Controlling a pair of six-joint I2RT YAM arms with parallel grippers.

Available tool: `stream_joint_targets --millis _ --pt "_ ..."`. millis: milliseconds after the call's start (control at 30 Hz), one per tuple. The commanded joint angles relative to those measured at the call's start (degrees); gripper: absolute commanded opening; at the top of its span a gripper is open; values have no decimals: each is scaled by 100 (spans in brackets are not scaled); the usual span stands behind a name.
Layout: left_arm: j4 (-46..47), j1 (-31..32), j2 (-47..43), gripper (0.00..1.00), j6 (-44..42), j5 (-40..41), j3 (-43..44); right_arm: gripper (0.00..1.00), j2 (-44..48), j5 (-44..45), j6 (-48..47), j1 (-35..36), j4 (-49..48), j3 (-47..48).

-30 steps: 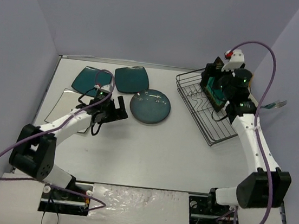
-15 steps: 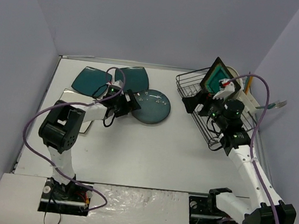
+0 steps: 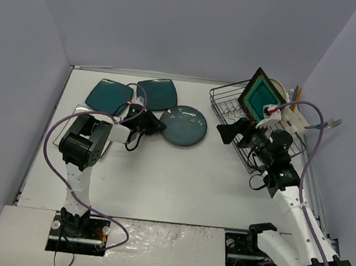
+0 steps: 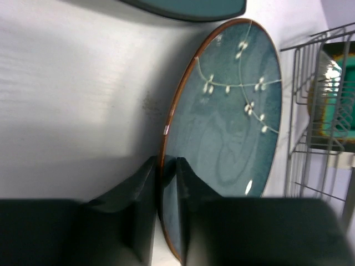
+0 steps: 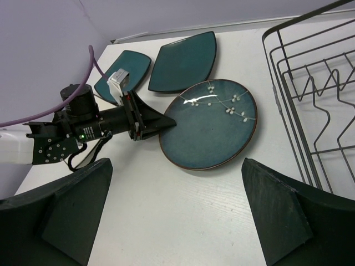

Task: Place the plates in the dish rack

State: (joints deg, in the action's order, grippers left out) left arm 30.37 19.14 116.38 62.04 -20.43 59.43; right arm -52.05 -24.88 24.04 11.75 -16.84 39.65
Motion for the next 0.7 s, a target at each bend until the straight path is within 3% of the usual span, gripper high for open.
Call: stream_joint_targets --millis 0,233,500,667 --pt "-260 55 -149 0 -61 60 -237 100 38 -132 262 65 -473 -71" --pt "-463 21 -1327 0 -61 109 -775 100 -393 -315 1221 475 -1155 -384" --pt "-978 -54 -3056 0 128 180 -1569 100 -1394 856 2315 1788 -1903 -764" --pt "-1156 -130 -3967 0 195 92 -1911 100 -2041 1187 2783 2103 -2337 -925"
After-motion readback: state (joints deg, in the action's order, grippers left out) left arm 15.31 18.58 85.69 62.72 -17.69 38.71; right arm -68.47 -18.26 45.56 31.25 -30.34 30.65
